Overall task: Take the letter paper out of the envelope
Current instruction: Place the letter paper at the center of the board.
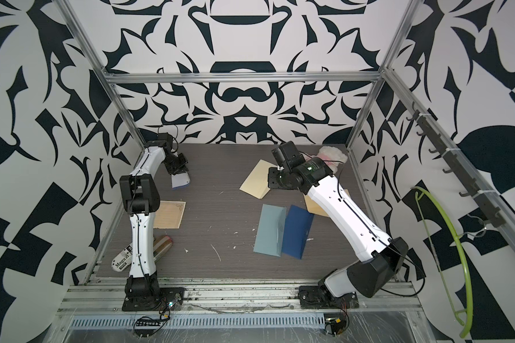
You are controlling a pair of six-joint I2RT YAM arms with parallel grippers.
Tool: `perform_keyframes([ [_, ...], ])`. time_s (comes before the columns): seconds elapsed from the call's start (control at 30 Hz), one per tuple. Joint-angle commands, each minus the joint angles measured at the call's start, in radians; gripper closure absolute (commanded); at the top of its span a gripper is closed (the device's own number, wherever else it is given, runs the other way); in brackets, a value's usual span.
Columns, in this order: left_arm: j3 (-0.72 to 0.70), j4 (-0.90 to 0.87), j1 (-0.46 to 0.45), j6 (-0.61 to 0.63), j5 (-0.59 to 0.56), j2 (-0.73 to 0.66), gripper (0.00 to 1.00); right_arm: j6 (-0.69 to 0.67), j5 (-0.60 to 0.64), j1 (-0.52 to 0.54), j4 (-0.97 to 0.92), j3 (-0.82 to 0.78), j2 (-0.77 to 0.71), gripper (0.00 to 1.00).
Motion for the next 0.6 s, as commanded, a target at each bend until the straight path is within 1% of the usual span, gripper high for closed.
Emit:
perform_keyframes([
  [0.0,-0.016,0.014,0.002,-0.022,0.03,0.017,0.7,0.01,0.018,0.002,0.01,-0.001,-0.024,0.62],
  [0.07,-0.014,0.016,0.002,-0.023,0.03,0.017,0.61,0.01,0.017,0.002,0.01,-0.002,-0.025,0.62],
  [0.33,-0.031,0.026,0.002,-0.022,0.039,0.015,0.39,0.02,0.008,0.001,0.02,-0.018,-0.032,0.62],
  [0.47,-0.047,0.061,0.003,-0.029,0.064,0.01,0.33,0.024,0.004,0.003,0.02,-0.019,-0.032,0.62],
  [0.57,-0.053,0.082,0.003,-0.037,0.076,0.004,0.33,0.025,0.003,0.002,0.02,-0.021,-0.032,0.62],
])
